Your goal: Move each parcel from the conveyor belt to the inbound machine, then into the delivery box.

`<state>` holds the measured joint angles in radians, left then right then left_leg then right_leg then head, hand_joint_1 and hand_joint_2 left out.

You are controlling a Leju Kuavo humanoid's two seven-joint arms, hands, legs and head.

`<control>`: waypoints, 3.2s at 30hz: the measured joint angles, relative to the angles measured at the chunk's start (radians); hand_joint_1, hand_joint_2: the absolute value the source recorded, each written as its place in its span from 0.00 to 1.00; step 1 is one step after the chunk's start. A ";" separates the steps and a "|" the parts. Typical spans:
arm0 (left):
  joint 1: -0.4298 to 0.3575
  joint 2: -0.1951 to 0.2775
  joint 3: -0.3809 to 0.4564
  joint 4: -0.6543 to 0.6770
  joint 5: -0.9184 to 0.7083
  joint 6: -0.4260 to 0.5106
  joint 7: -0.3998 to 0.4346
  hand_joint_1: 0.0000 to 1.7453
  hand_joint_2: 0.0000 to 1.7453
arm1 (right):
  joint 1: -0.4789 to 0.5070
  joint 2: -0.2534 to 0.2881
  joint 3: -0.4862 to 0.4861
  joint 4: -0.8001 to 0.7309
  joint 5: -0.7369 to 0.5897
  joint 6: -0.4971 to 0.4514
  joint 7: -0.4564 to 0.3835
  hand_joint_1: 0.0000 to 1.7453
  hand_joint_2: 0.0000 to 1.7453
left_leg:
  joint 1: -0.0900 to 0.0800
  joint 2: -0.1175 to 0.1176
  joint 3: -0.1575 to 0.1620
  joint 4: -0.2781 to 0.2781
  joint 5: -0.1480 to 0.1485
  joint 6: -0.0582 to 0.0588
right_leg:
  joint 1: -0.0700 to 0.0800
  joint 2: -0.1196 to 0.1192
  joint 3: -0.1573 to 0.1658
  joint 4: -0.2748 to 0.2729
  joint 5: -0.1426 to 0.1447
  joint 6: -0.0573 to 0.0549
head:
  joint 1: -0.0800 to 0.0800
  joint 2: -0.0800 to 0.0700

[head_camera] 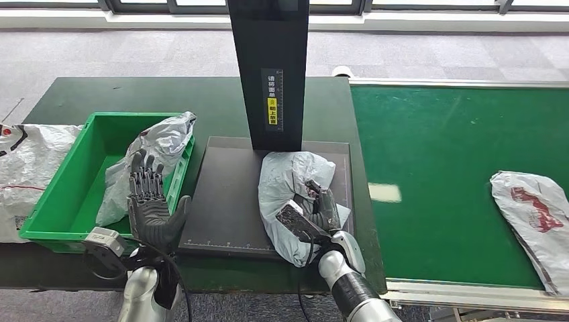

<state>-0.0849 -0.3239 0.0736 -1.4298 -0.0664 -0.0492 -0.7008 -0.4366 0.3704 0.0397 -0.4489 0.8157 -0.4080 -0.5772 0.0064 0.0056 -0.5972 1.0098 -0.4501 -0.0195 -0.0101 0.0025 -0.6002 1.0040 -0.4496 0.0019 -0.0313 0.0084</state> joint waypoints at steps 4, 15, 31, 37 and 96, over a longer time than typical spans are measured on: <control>0.000 0.000 0.000 0.000 0.000 0.006 0.000 0.00 1.00 | 0.000 0.000 0.000 0.002 -0.010 -0.027 -0.007 0.00 1.00 | 0.000 0.000 0.000 0.000 0.000 0.000 | 0.000 0.000 0.000 0.000 0.000 0.000 | 0.000 0.000; 0.001 0.000 0.000 -0.001 0.000 0.017 0.000 0.00 1.00 | 0.045 0.000 0.000 -0.083 -0.083 -0.276 -0.111 0.00 1.00 | 0.000 -0.001 -0.001 0.000 0.000 0.000 | 0.000 -0.001 0.000 0.000 0.000 0.000 | 0.000 0.000; 0.000 0.002 0.000 0.000 -0.007 0.028 0.000 0.00 1.00 | 0.230 -0.018 0.000 -0.661 -0.076 -0.291 -0.127 0.00 1.00 | 0.000 0.000 0.000 0.000 0.000 0.000 | -0.001 0.000 0.000 0.000 0.000 0.000 | 0.000 0.000; -0.016 0.002 -0.021 0.024 -0.059 0.043 0.000 0.00 1.00 | 0.315 -0.031 0.003 -1.008 -0.110 -0.292 -0.128 0.00 1.00 | -0.001 0.000 0.000 0.000 -0.001 0.000 | -0.001 0.000 -0.001 -0.001 0.000 0.000 | 0.000 0.000; -0.589 -0.054 -1.033 1.086 -0.778 0.632 0.796 1.00 1.00 | 0.395 -0.048 0.076 -1.505 -0.248 -0.289 -0.125 0.00 1.00 | -0.001 -0.001 0.008 0.000 -0.001 0.002 | -0.001 -0.001 0.011 -0.001 0.001 0.003 | 0.000 0.000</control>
<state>-0.6735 -0.3779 -0.9590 -0.3442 -0.8440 0.5830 0.0948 -0.0415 0.3223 0.1161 -1.9542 0.5675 -0.6970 -0.7019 0.0055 0.0044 -0.5887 1.0101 -0.4511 -0.0176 -0.0116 0.0014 -0.5889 1.0031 -0.4491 0.0044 -0.0314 0.0084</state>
